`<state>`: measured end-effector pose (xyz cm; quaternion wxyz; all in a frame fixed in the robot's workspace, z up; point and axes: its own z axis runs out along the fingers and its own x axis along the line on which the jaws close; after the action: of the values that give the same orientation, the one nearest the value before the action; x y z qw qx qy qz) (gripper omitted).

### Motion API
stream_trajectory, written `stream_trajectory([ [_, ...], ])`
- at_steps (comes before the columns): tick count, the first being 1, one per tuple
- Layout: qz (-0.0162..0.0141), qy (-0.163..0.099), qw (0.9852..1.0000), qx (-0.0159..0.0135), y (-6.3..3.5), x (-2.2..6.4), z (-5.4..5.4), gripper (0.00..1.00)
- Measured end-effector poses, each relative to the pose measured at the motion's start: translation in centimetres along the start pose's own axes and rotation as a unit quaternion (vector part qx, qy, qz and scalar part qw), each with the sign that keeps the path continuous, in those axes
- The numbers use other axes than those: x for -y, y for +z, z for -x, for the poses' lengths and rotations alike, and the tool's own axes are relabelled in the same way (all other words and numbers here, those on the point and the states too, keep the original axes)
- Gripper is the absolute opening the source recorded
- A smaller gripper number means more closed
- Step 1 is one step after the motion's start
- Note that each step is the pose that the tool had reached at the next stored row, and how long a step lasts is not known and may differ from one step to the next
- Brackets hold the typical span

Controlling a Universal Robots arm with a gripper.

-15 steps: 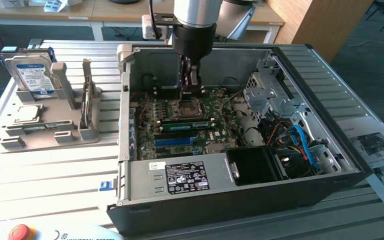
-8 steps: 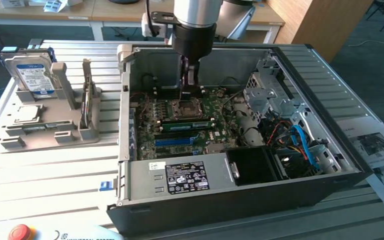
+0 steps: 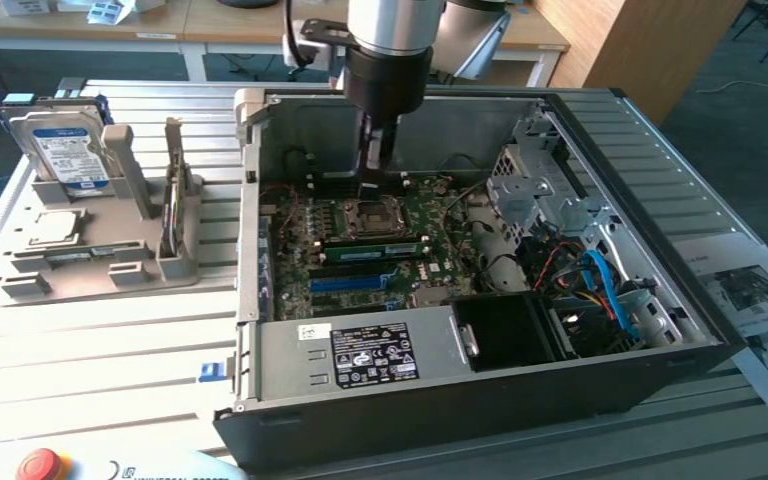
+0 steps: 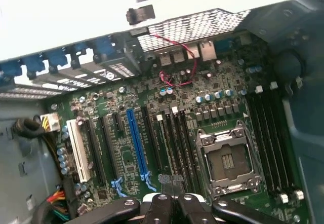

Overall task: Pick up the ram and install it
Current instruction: 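Press down the ram until it locks into place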

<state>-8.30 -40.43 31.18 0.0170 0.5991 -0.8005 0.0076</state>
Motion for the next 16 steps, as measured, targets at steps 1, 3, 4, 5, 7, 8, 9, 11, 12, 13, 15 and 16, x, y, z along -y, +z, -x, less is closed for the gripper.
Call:
stream_trajectory([
  [1, 0.0003, 0.009, 1.0, 0.0001, 0.0, 0.0, 0.0, 0.1],
  [3, 0.001, 0.027, 0.9996, 0.0003, 0.0, 0.0, 0.0, 0.1],
  [4, 0.0013, 0.036, 0.9993, 0.0003, 0.0, 0.0, 0.0, 0.1],
  [5, 0.0017, 0.045, 0.999, 0.0003, 0.0, 0.0, 0.0, 0.1],
  [7, 0.0022, 0.062, 0.9981, 0.0005, 0.0, 0.0, 0.0, 0.1],
  [8, 0.0025, 0.07, 0.9975, 0.0006, 0.0, 0.0, 0.0, 0.1],
  [9, 0.0029, 0.079, 0.9969, 0.0006, 0.0, 0.0, 0.0, 0.1],
  [11, 0.0035, 0.095, 0.9955, 0.0008, 0.0, 0.0, 0.0, 0.1],
  [12, 0.0038, 0.103, 0.9946, 0.0008, 0.0, 0.0, 0.0, 0.1],
  [13, 0.0041, 0.112, 0.9937, 0.0009, 0.0, 0.0, 0.0, 0.1],
  [15, 0.0047, 0.129, 0.9916, 0.001, 0.0, 0.0, 0.0, 0.1],
  [16, 0.005, 0.138, 0.9904, 0.0011, 0.01, 0.0, 0.0, 0.1],
])
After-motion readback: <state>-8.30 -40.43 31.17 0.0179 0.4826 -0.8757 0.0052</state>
